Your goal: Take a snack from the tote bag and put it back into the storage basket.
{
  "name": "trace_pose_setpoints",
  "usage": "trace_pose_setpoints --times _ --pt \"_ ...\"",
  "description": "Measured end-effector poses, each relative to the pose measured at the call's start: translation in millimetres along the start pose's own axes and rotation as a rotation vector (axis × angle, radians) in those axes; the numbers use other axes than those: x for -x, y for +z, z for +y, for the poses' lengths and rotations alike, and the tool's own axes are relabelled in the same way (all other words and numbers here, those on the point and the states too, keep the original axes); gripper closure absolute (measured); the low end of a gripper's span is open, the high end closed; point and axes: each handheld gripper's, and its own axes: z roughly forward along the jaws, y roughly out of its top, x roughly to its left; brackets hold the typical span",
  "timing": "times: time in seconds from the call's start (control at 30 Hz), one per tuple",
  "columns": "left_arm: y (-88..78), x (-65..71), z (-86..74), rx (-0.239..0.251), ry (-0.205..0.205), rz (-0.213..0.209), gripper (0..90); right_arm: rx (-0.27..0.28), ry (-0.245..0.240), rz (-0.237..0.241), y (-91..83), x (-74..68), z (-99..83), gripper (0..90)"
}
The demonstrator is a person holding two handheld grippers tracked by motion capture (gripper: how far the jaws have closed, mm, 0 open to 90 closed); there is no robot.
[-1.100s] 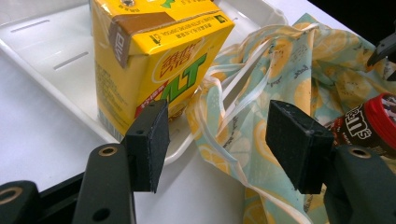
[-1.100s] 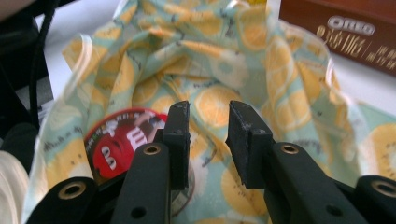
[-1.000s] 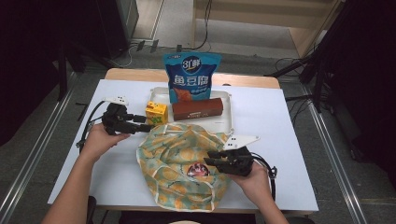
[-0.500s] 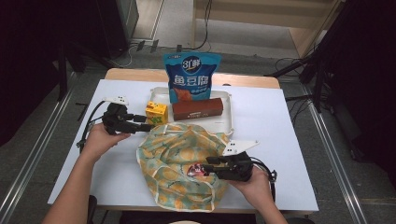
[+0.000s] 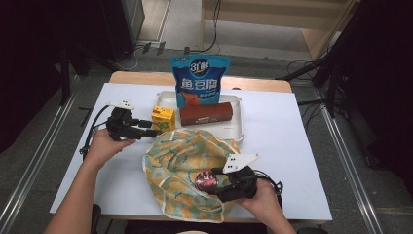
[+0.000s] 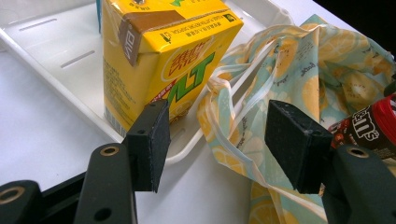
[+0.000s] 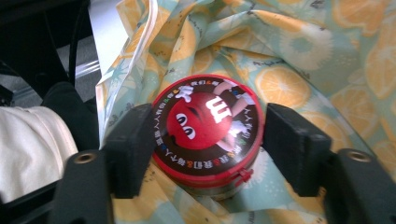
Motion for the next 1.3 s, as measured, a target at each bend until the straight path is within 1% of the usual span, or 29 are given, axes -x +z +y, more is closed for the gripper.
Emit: trace_pose_setpoints --times 0.17,0.2,0.27,0.37,0.47,0.6,0.67,0.73,0.8,0.83,0.93,1.07,1.2,1.3 --pt "-0.3 -0.2 -0.3 0.0 -0.002 0.002 41.0 -0.009 -0.002 0.007 5.1 -1.2 0.4 27.0" --pt "-0.1 -0.2 -0.3 -0.001 -0.003 0.001 41.0 -0.022 0.002 0.007 6.5 -2.0 0.2 25.9" --pt "0.0 -0.3 -0.4 -0.002 -0.002 0.002 41.0 -0.04 -0.008 -0.005 9.9 -3.1 -0.3 23.4" --pt "0.2 -0.4 -0.5 -0.002 -0.003 0.001 40.9 -0.048 -0.009 -0.014 15.1 -3.7 -0.8 22.0" --pt "0.0 -0.8 -0.6 -0.005 0.0 0.002 40.9 -0.068 -0.008 -0.016 20.7 -2.4 -2.8 21.4" --pt "-0.3 -1.9 -0.9 -0.004 -0.001 -0.001 40.9 -0.08 -0.011 -0.009 27.6 -0.9 -6.0 21.0" --pt "-0.4 -1.9 -0.9 -0.005 -0.002 -0.001 40.9 -0.083 -0.025 -0.007 31.1 -0.7 -7.2 21.3" --pt "-0.3 -1.6 -1.0 -0.002 -0.002 -0.001 40.9 -0.104 -0.044 -0.015 35.4 -0.9 -8.1 22.9" --pt "-0.3 -1.7 -1.1 -0.001 -0.004 -0.002 40.9 -0.108 -0.069 -0.039 37.5 -2.3 -7.2 24.2" --pt "-0.3 -1.9 -1.3 0.0 -0.005 -0.002 40.9 -0.104 -0.073 -0.047 37.4 -2.1 -6.6 24.7" --pt "-0.4 -2.3 -1.7 0.0 -0.007 -0.002 40.9 -0.091 -0.068 -0.053 35.6 -0.4 -4.8 25.8" --pt "-0.7 -2.1 -1.7 0.0 -0.006 -0.002 40.9 -0.091 -0.047 -0.049 34.7 1.8 -4.1 25.9" --pt "0.0 -1.9 -1.8 0.0 -0.007 -0.002 40.9 -0.095 -0.046 -0.049 34.5 2.6 -3.0 26.0" --pt "0.7 -1.9 -1.7 -0.005 -0.003 -0.002 40.8 -0.087 -0.042 -0.047 33.9 3.0 -1.8 26.0"
